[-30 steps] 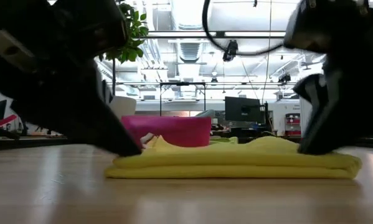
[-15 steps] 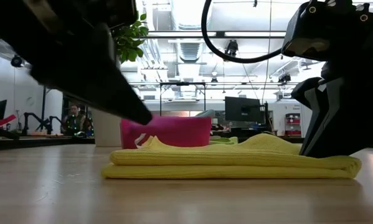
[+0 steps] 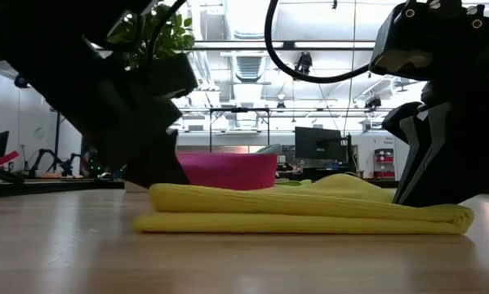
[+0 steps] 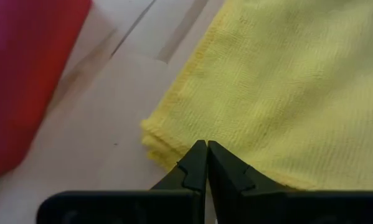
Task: Fold microfiber towels
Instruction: Fold the yellow microfiber cloth
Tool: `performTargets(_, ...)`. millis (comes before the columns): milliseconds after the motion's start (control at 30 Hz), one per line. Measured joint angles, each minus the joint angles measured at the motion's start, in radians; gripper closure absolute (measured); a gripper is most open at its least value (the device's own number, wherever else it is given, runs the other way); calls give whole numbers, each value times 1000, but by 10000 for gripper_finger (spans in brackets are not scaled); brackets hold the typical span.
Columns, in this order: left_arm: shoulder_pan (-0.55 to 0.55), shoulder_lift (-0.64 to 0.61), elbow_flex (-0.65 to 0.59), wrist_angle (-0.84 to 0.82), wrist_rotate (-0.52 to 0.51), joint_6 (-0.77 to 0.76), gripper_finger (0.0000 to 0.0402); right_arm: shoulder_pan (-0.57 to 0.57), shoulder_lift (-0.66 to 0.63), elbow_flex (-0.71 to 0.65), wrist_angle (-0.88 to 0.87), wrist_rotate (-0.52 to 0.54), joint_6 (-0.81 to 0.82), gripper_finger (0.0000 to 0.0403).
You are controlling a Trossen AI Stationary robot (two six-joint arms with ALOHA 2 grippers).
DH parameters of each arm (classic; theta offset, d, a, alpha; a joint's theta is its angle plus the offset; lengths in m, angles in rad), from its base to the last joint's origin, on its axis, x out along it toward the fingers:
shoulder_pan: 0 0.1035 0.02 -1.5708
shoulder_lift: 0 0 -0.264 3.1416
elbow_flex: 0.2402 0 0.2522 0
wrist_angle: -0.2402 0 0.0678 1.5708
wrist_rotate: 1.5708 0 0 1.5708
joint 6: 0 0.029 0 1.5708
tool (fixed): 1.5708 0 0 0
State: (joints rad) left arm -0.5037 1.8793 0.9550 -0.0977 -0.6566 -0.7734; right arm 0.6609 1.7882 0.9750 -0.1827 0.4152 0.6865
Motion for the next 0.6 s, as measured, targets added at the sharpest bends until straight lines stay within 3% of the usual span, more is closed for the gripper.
performTargets(600, -4, -114, 8, -26, 110, 82, 402, 0, -47, -3, -26, -10, 16, 374)
